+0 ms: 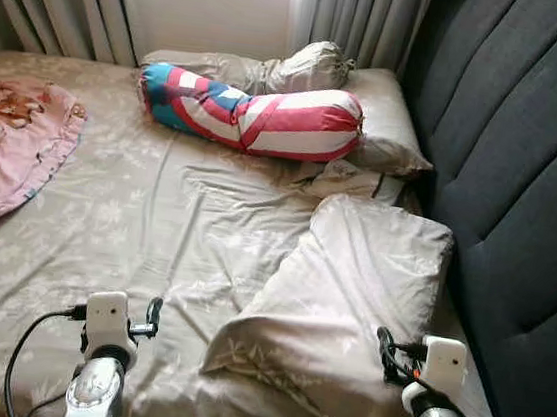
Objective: Clean up the room
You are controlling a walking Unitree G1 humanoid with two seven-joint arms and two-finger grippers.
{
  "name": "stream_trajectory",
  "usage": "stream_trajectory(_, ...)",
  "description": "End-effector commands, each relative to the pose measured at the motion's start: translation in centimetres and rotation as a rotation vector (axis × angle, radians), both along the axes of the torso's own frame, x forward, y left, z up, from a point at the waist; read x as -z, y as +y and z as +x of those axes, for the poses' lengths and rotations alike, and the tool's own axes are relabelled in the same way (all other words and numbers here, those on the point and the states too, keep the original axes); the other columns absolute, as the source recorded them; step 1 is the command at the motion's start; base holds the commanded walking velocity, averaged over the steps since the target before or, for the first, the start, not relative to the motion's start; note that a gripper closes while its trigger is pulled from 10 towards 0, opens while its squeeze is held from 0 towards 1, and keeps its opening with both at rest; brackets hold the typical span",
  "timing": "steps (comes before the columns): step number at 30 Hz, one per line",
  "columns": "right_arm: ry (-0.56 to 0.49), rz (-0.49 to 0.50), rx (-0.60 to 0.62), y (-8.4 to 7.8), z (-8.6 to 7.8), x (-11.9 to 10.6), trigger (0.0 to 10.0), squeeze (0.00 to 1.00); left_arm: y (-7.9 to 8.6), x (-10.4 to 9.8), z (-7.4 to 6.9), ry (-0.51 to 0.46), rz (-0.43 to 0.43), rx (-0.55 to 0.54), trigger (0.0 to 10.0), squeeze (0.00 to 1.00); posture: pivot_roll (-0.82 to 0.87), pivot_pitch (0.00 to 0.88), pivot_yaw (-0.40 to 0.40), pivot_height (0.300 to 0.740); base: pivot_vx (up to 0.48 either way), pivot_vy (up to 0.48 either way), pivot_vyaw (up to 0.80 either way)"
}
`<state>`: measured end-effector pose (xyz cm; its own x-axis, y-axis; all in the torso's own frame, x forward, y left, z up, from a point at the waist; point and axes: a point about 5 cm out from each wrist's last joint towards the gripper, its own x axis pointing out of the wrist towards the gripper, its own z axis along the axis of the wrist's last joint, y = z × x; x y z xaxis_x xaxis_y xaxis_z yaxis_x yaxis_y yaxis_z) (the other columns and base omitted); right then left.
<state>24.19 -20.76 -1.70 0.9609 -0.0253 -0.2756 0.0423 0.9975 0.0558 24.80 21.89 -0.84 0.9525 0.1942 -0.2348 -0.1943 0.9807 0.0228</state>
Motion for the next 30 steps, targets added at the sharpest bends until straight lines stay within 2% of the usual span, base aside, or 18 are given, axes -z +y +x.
stream_trajectory(1, -0.020, -0.006, 0.013, -0.8, 0.1, -0.4, 10.0, 0.00, -0.6, 0.3, -0.3, 0.006, -0.003, 0.020, 10.0, 0.00, -0.07, 0.000, -0.073, 0.740, 0.000, 0.000, 0.00)
stream_trajectory(4, -0.036, 0.013, 0.048, -1.2, 0.3, -0.7, 10.0, 0.00, -0.9, 0.1, 0.0, -0.003, -0.010, 0.038, 10.0, 0.00, -0.03, 0.000, -0.061, 0.740, 0.000, 0.000, 0.00)
stream_trajectory(7, -0.045, 0.021, 0.073, -1.1, 0.3, -0.7, 10.0, 0.00, -0.5, 0.0, 0.0, -0.009, 0.001, 0.052, 10.0, 0.00, -0.06, 0.000, -0.041, 0.740, 0.000, 0.000, 0.00)
stream_trajectory(11, -0.032, 0.021, 0.028, 0.8, -0.3, 0.0, 10.0, 0.00, 1.5, -0.2, -0.2, 0.015, 0.029, 0.050, 10.0, 0.00, -0.09, 0.000, -0.025, 0.740, 0.000, 0.000, 0.00)
stream_trajectory(15, -0.034, 0.045, -0.018, 1.0, -0.3, -0.1, 10.0, 0.00, 0.9, -0.9, 0.5, -0.018, 0.023, 0.092, 10.0, 0.00, -0.09, 0.000, -0.013, 0.740, 0.000, 0.000, 0.00)
stream_trajectory(21, -0.056, 0.039, 0.006, 0.5, 0.5, -0.8, 10.0, 0.00, 0.7, -1.4, 1.3, -0.042, 0.010, 0.057, 10.0, 0.00, -0.08, 0.000, -0.039, 0.740, 0.000, 0.000, 0.00)
stream_trajectory(30, -0.066, 0.033, 0.035, 0.1, 1.6, -1.5, 10.0, 0.00, 0.5, -1.5, 1.3, -0.054, 0.008, 0.065, 10.0, 0.00, -0.05, 0.000, -0.063, 0.740, 0.000, 0.000, 0.00)
